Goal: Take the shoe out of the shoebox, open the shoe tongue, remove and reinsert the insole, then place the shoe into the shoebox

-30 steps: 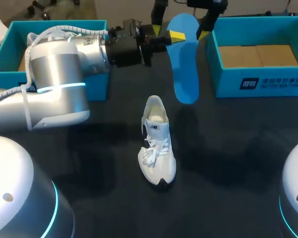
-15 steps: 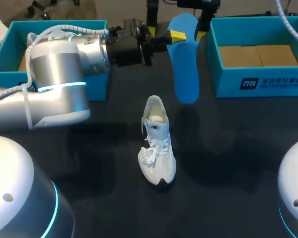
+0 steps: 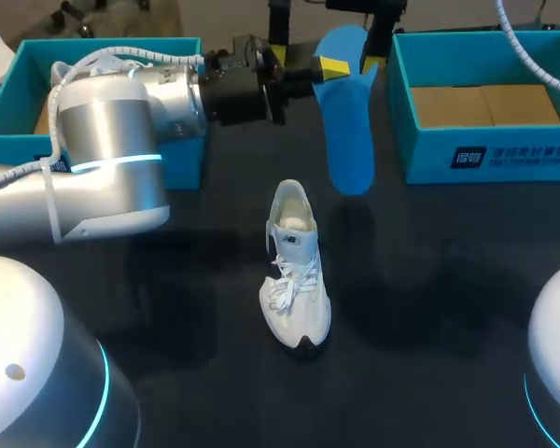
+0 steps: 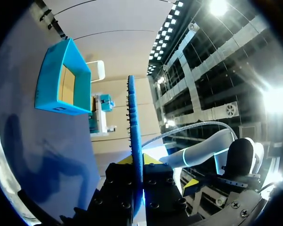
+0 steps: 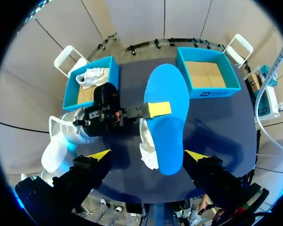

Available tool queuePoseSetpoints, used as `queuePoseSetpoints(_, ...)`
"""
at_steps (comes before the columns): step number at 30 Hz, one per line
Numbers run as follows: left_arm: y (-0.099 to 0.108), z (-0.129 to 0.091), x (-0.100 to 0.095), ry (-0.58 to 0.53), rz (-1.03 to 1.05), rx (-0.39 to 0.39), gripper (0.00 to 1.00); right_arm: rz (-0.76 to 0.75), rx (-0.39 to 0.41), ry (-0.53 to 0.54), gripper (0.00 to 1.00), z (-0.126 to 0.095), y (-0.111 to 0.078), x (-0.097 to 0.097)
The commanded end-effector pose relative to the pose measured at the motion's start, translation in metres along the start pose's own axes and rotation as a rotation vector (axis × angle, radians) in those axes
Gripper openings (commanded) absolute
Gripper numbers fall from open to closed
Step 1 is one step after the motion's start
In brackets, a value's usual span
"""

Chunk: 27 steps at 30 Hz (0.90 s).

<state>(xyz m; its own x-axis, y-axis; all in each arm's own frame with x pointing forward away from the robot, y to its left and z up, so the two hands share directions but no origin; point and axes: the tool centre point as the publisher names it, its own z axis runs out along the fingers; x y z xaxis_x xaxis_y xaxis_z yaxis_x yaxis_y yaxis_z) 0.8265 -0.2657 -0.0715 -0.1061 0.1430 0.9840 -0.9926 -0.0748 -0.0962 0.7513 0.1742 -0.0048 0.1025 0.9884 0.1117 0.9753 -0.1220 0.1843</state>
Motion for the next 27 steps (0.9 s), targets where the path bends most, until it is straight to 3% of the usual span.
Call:
queuePoseSetpoints(1,0.0,0.001,-0.001,0.001,0.0,0.002,0.0,0.002,-0.007,0.095,1.0,-0.004,-0.008,-0.024)
queuePoseSetpoints(9,0.0,0.001,-0.001,0.001,0.0,0.002,0.0,0.015,-0.085,0.278,1.0,-0.008,-0.012,-0.052)
queuePoseSetpoints(17,0.0,0.001,-0.001,0.001,0.0,0.002,0.0,-0.032,-0.05,0.449,1.0,-0.008,-0.014,-0.079)
queuePoseSetpoints(27,0.0,0.001,-0.001,0.001,0.0,0.002,0.0,-0.049,-0.09,0.742,1.0,0.011,-0.015,-0.102)
